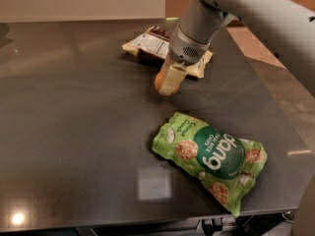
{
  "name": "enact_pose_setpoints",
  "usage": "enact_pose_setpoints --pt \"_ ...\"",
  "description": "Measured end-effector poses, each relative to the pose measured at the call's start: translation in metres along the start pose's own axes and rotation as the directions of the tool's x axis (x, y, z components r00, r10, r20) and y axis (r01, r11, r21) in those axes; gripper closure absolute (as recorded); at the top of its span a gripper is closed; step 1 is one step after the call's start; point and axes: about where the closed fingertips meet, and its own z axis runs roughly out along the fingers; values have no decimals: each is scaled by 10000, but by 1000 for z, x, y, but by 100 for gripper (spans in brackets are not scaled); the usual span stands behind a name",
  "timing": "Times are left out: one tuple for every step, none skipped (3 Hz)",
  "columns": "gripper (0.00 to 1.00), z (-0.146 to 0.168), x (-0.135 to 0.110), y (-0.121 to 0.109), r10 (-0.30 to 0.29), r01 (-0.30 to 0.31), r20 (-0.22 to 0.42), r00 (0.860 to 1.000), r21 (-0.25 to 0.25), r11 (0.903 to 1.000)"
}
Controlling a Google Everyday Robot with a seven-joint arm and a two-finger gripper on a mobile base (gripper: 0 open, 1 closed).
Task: Pick orange
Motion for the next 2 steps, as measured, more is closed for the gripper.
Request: enact_pose_setpoints --pt "100 -39 -20 23 -598 606 342 9976 -207 9979" --pt "100 -72 -37 39 -1164 1197 710 9907 -440 9918"
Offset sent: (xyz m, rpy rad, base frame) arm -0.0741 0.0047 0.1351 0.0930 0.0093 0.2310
